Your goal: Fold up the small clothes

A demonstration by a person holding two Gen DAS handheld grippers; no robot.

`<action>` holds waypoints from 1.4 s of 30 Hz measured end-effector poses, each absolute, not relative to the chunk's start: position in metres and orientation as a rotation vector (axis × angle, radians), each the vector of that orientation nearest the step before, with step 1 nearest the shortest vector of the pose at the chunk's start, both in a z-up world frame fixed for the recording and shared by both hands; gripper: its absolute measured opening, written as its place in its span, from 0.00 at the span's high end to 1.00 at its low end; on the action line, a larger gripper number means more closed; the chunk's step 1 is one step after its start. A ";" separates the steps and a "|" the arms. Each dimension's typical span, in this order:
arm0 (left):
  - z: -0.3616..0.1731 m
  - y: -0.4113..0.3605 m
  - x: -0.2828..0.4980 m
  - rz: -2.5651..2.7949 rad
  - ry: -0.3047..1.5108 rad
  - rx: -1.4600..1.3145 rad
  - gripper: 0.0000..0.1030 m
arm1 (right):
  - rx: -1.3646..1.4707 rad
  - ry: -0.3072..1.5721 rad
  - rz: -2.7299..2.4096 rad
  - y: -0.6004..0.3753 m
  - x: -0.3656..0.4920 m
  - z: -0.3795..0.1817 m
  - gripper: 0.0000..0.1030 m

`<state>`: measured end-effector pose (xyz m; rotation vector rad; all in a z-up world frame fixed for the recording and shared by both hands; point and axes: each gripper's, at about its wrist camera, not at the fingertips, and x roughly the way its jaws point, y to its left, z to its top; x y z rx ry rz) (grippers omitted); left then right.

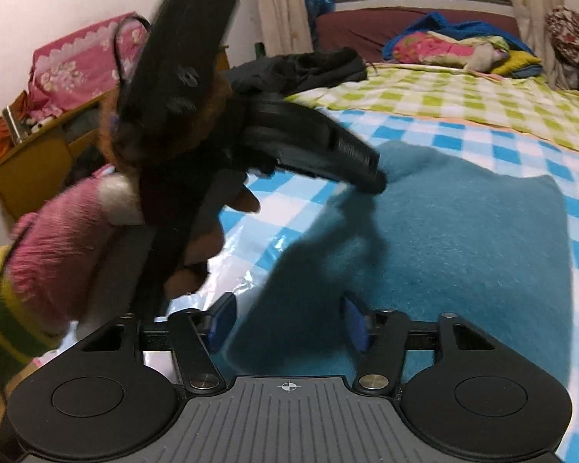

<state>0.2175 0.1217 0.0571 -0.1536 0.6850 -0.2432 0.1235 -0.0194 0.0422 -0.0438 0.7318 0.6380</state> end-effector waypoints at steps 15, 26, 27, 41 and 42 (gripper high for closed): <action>0.045 0.124 0.213 -0.167 0.708 -0.110 0.77 | 0.070 0.743 0.572 -0.058 0.133 0.042 0.53; 0.048 0.111 0.145 -0.060 0.686 0.016 0.61 | 0.100 0.733 0.442 -0.104 0.122 0.040 0.49; 0.048 0.110 0.135 -0.052 0.682 0.024 0.61 | 0.088 0.738 0.443 -0.103 0.118 0.037 0.49; 0.032 0.091 0.082 -0.110 0.716 0.009 0.55 | 0.057 0.831 0.447 -0.108 0.085 0.010 0.49; 0.031 0.089 0.081 -0.110 0.722 0.011 0.54 | 0.070 0.837 0.420 -0.111 0.092 0.008 0.49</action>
